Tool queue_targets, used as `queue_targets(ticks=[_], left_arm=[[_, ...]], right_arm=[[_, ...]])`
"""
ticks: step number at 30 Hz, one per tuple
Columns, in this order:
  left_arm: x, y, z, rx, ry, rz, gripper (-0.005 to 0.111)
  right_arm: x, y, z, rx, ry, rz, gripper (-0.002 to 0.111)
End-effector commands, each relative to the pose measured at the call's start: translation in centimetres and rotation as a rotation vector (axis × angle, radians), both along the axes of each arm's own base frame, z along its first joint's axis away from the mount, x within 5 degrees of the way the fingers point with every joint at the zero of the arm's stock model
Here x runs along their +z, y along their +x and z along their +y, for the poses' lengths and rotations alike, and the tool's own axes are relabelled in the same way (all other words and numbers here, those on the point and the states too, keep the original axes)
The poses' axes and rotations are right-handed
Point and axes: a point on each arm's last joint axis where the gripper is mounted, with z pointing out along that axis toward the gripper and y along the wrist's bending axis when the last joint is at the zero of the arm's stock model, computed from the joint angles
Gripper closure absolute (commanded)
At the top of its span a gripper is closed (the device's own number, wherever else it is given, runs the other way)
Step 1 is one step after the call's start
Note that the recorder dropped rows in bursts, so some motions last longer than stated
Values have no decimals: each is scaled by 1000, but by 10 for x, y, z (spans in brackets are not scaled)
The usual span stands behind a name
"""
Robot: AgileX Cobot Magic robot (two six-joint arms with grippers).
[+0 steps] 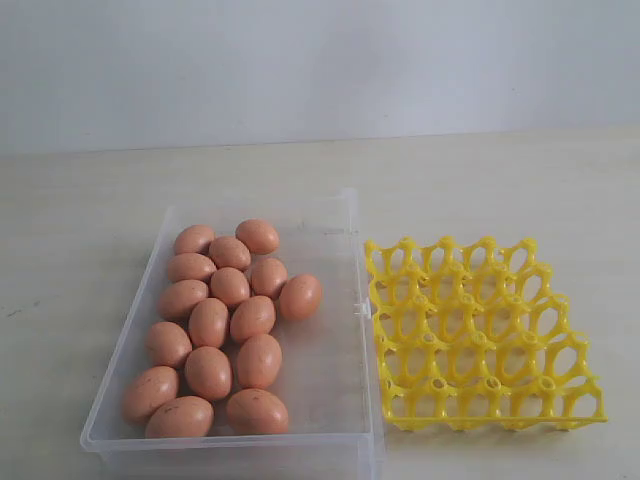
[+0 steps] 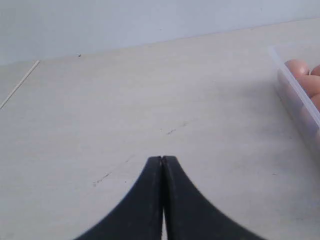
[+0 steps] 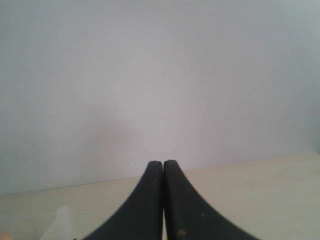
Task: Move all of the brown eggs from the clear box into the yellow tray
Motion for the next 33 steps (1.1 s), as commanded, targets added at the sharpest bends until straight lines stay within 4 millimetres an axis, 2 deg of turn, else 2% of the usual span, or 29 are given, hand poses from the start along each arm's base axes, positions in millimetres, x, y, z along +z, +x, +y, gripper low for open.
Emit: queue_targets(ticks=[1,4,5,9,14,18,20,22,24,29,33], left_arm=[[2,0,0,-5,-6,-19,107],[2,0,0,-5,-6,-19,107],[2,0,0,-5,-6,-19,107],[2,0,0,-5,-6,-19,107],[2,0,0,-5,-6,-19,107],[2,0,0,-5,-6,-19,107],[2,0,0,-5,-6,-19,107],[2,0,0,-5,-6,-19,107],[2,0,0,-5,-6,-19,107],[2,0,0,-5,-6,-19,107],[2,0,0,-5,-6,-19,107]], right_arm=[[0,0,0,-9,-15,-10,108],[6,-2,-2,-9,65,-78,108],[6,-2,-2,0,119,-78,108],[6,-2,0,16,135,-16,108],[33,6,2,40,193,41,108],[73,37,6,53,179,180,108],[88,61,18,127,129,250,108],[101,89,43,250,60,316,108],[106,116,71,344,20,383,108],[99,177,140,463,-111,648,108],[91,203,176,491,-207,855,108]])
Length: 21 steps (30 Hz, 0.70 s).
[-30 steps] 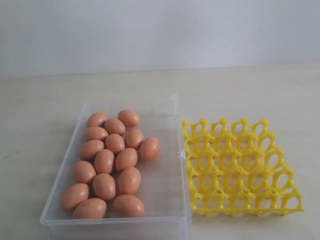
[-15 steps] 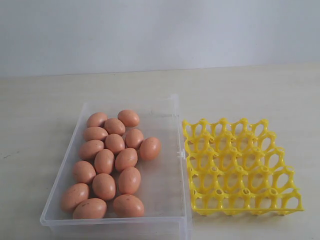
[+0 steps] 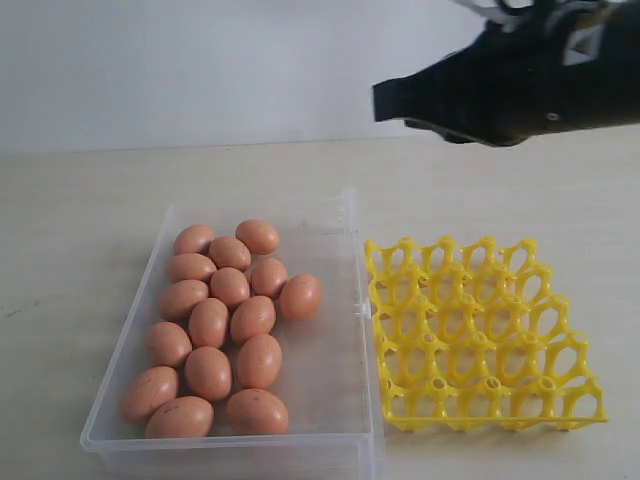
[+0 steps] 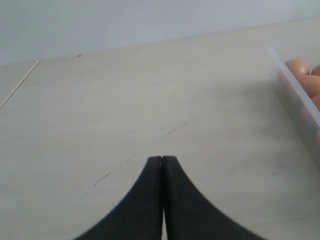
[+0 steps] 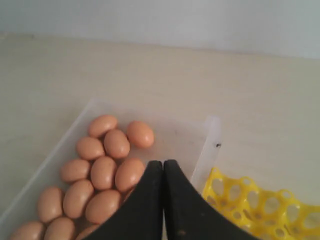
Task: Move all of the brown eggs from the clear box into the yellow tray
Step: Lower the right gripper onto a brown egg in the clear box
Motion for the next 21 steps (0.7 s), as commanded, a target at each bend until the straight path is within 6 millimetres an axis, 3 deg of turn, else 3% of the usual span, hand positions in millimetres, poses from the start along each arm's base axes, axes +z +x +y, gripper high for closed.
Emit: queue_targets(ticks=[1,6,10,21], left_arm=[[2,0,0,-5,-6,-19,107],[2,0,0,-5,-6,-19,107],[2,0,0,-5,-6,-19,107],[2,0,0,-5,-6,-19,107]], right_arm=[[-6,21,30,56,-129,159,108],[-13,36,74,184,-171,325,108],[-29,44,104,285,-207,394,100],[-73,70,125,216,-274,585,59]])
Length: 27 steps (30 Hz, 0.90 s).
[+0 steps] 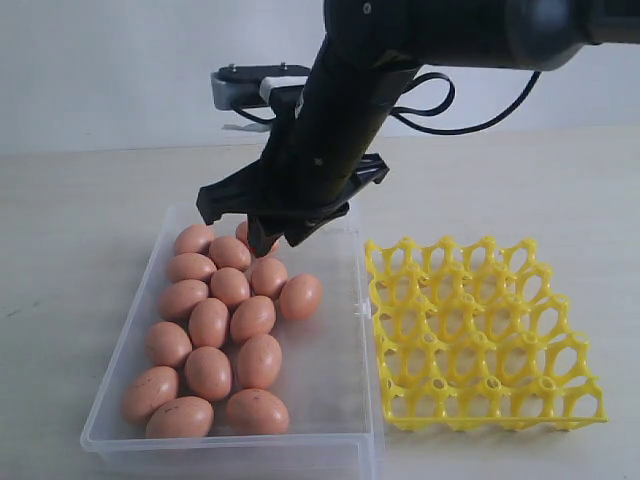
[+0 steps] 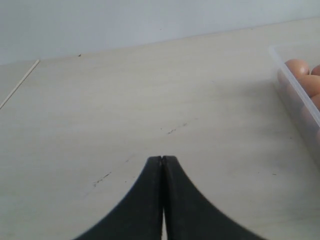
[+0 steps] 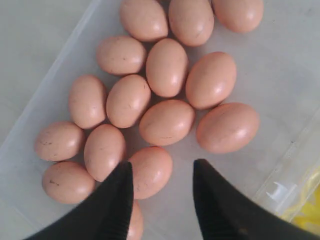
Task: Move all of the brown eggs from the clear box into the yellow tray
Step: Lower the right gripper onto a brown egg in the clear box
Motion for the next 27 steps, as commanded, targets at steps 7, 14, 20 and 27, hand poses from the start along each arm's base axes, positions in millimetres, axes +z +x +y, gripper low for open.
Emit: queue_targets(ticks=[7,14,20,27], left_arm=[[2,0,0,-5,-6,-19,107],[2,0,0,-5,-6,-19,107],[2,0,0,-5,-6,-19,107],[2,0,0,-5,-6,-19,107]], right_arm=[[-31,21,4,-176,-122,52,51],[-57,33,13,-201,-170,104,51],[-73,40,15,-226,-213,102,51],[-87,48,13,-233,-249,89,51]])
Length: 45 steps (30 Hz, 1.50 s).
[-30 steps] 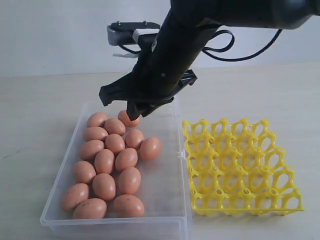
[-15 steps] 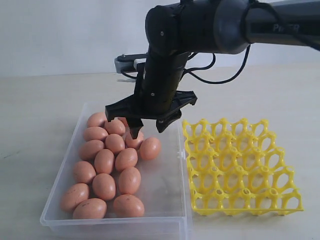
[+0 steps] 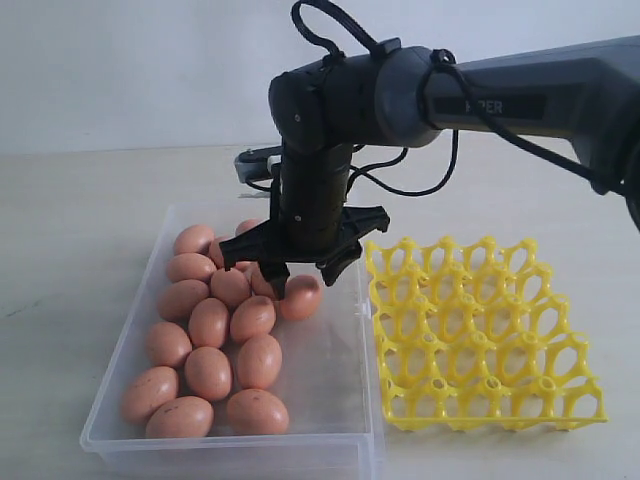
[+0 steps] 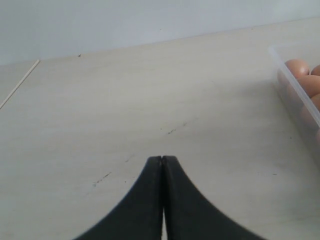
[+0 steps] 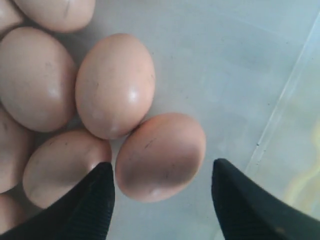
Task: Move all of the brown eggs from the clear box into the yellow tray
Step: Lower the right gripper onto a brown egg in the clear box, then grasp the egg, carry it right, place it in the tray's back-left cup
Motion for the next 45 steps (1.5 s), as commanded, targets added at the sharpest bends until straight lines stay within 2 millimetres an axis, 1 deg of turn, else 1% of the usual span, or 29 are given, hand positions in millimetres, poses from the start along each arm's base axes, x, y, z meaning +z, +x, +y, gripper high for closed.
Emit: queue_targets(ticks=[1,8,10,11,12,14,15,16,20,23,25,26,27,28,30,34,35,36,37,39,41,43,45], left_arm=[[2,0,0,-5,-6,-19,107],[2,0,0,-5,-6,-19,107],[2,0,0,-5,-6,-19,107],[2,0,0,-5,-6,-19,107],[2,0,0,-5,-6,-19,107],[2,0,0,-5,-6,-19,107],[2,0,0,-5,-6,-19,107],[2,0,0,-5,-6,-19,107],[2,0,0,-5,-6,-19,107],[2,0,0,-5,-6,-19,107],[2,0,0,-5,-6,-19,107],[2,0,0,-5,-6,-19,107],[2,0,0,-5,-6,-19,107],[2,0,0,-5,-6,-19,107],[2,0,0,-5,-6,-19,107],[2,0,0,-5,-6,-19,107],[2,0,0,-5,-6,-19,107],[2,0,0,-5,-6,-19,107],[2,0,0,-5,-6,-19,107],[2,0,0,-5,-6,-19,107],[2,0,0,-5,-6,-19,107],[2,0,0,-5,-6,-19,107],[2,0,0,-5,-6,-19,107]], right_arm=[[-3,8,-2,-10,-5,-23,51],[-26,11,-3,-17,-28,9,51],[-29,12,-2,-17,-29,10,54],[-29,13,-2,-17,-27,8,59],[-29,14,-1,-16,-27,5,67],[-27,16,-1,-10,-29,-12,86],[-25,16,-1,-8,-32,-18,99],[-23,17,-2,-2,-36,-32,108],[-12,19,-4,29,-25,-108,108],[5,16,-8,72,40,-232,108],[24,8,-14,93,120,-349,108],[30,5,-17,103,161,-407,108],[37,-2,-25,115,197,-461,108],[42,-5,-31,133,234,-522,108],[48,-17,-48,179,285,-631,108],[43,-37,-81,232,334,-768,108],[37,-46,-97,248,350,-850,108],[36,-48,-103,247,360,-903,108],[27,-56,-115,265,344,-990,108],[13,-66,-127,275,293,-1058,108],[1,-67,-135,255,269,-1065,108],[-12,-64,-140,225,259,-1033,108],[-21,-62,-143,197,260,-1004,108]])
